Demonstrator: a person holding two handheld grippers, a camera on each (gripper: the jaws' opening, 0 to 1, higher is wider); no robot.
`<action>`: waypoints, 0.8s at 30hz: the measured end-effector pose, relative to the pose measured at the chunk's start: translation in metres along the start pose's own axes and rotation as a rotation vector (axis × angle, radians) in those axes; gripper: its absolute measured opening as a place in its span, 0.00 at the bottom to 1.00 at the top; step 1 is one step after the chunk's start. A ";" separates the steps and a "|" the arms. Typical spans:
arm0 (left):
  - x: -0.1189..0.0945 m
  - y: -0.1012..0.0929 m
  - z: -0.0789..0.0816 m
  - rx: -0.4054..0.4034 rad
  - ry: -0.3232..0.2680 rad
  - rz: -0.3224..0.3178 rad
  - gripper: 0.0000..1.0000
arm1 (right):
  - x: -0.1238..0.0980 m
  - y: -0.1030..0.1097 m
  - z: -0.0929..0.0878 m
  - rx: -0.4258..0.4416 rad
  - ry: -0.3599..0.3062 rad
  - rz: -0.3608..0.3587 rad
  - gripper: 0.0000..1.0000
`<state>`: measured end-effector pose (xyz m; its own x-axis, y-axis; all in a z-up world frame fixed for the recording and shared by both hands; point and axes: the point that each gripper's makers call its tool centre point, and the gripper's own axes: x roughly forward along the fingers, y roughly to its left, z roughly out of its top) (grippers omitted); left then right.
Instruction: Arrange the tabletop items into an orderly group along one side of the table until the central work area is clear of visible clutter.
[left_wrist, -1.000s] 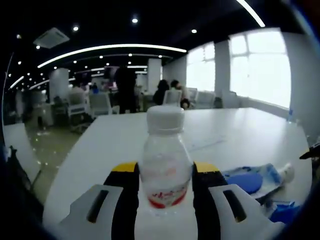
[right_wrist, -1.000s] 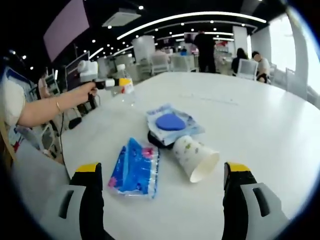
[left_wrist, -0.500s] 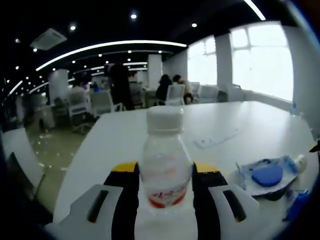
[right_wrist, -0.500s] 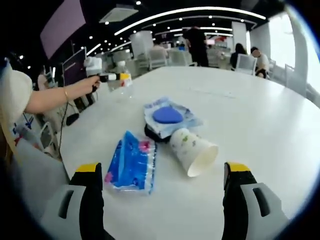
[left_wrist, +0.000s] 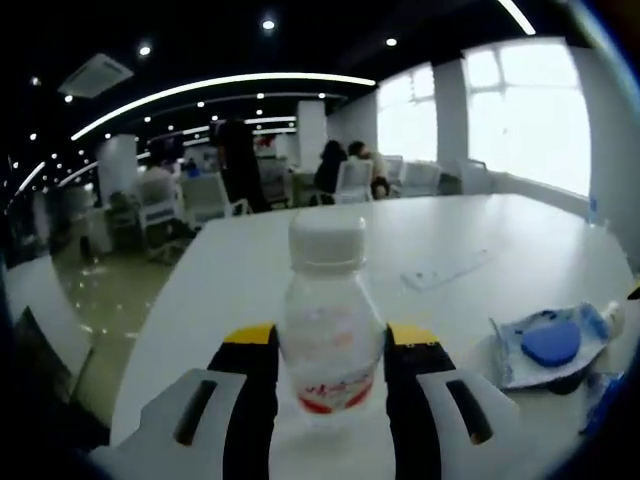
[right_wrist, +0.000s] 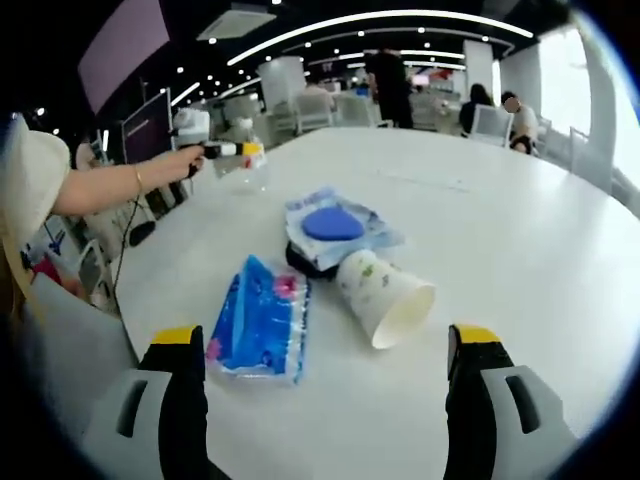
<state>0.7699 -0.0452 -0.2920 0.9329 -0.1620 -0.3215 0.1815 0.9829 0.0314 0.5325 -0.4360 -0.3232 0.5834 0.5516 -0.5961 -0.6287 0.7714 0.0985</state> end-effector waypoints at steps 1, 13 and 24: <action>0.001 0.001 0.000 0.002 0.005 0.000 0.39 | 0.000 0.000 0.000 0.002 -0.001 0.000 1.00; 0.005 0.008 0.000 -0.016 -0.014 0.046 0.39 | -0.001 -0.006 0.000 0.037 0.000 -0.026 0.99; 0.008 0.008 -0.001 -0.007 -0.025 0.018 0.40 | -0.002 -0.006 -0.001 0.091 -0.001 -0.021 0.99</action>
<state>0.7783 -0.0381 -0.2950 0.9435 -0.1468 -0.2972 0.1631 0.9861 0.0307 0.5348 -0.4424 -0.3239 0.5964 0.5358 -0.5977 -0.5675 0.8080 0.1580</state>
